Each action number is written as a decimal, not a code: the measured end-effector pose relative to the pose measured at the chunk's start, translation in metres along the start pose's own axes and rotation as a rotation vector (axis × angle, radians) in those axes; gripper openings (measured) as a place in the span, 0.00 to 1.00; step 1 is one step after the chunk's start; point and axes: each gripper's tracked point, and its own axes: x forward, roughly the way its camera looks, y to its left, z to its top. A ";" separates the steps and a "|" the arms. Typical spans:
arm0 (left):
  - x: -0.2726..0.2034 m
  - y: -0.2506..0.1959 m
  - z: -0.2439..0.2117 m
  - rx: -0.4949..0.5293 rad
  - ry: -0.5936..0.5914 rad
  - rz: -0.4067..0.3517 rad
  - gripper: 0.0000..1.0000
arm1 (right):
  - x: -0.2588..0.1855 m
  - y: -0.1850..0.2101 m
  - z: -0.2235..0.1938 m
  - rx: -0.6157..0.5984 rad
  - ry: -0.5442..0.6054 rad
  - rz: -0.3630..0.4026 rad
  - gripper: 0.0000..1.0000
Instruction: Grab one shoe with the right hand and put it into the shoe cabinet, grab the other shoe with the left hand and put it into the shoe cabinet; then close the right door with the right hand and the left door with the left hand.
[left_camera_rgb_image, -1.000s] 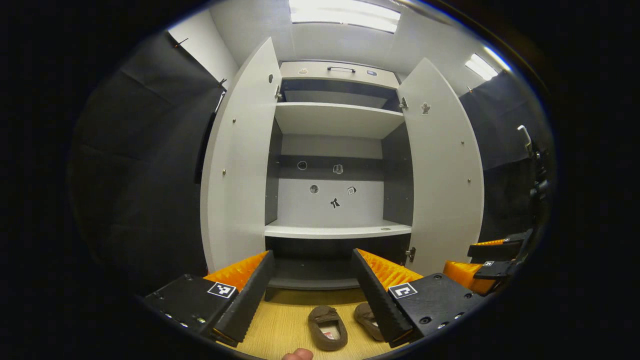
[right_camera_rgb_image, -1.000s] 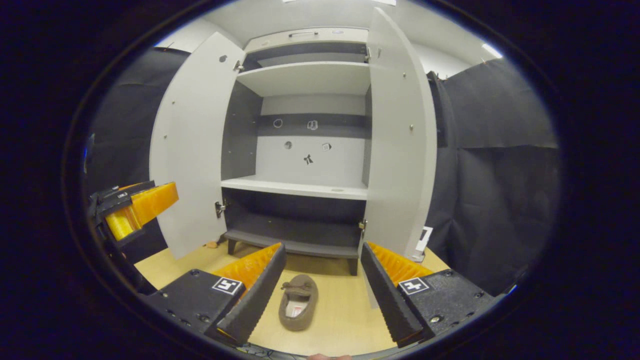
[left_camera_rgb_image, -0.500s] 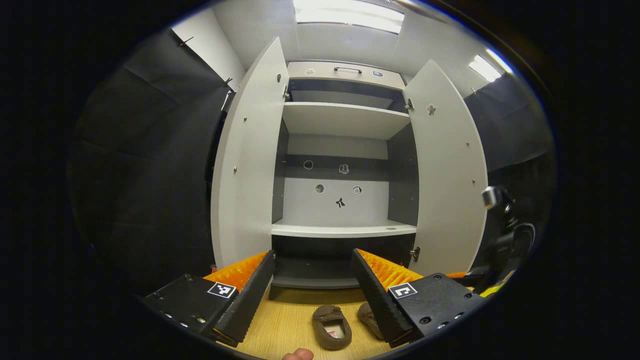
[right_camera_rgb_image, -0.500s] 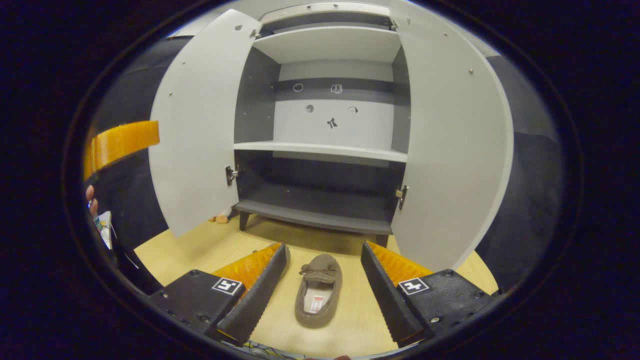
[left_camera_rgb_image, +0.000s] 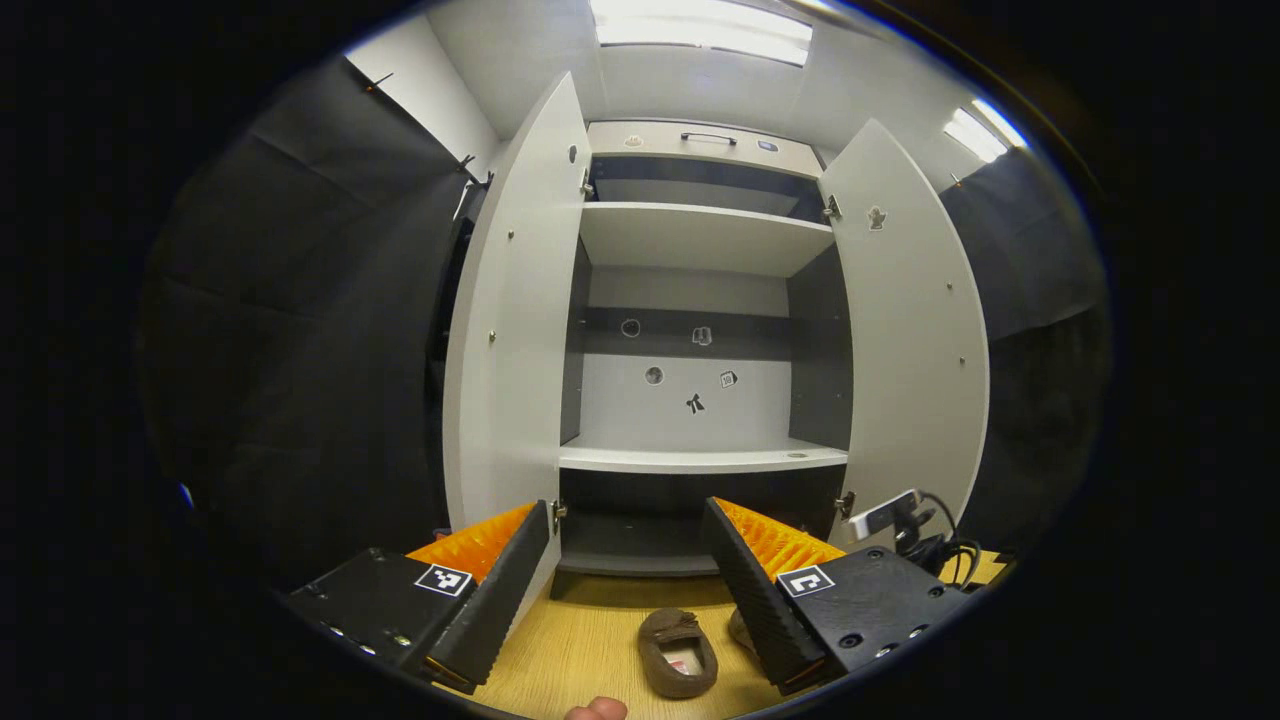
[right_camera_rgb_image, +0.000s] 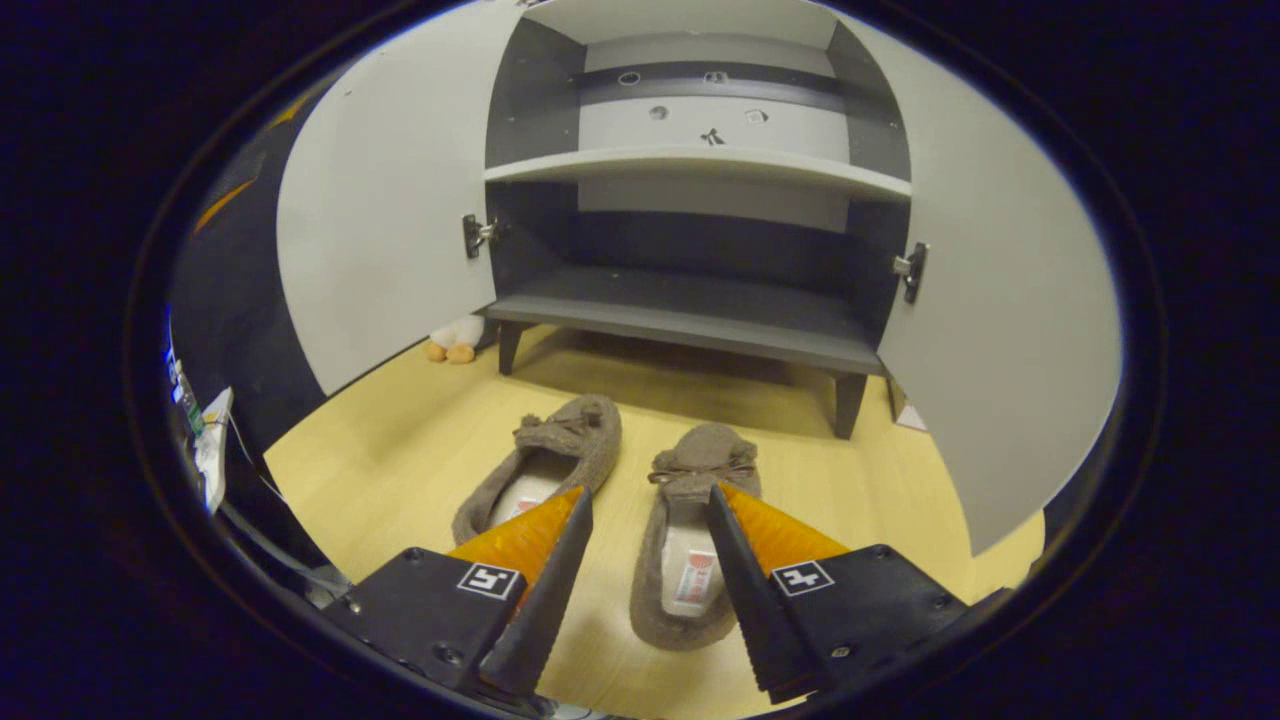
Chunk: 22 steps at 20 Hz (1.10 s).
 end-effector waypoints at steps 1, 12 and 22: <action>0.000 0.001 -0.002 0.002 0.005 0.002 0.95 | 0.009 0.001 -0.006 -0.008 0.020 -0.001 0.76; 0.003 0.009 -0.015 0.022 0.034 0.023 0.95 | 0.073 -0.016 -0.030 0.013 0.131 -0.076 0.46; 0.003 -0.004 -0.015 0.022 0.032 0.003 0.95 | 0.079 -0.025 -0.017 0.055 0.010 -0.104 0.07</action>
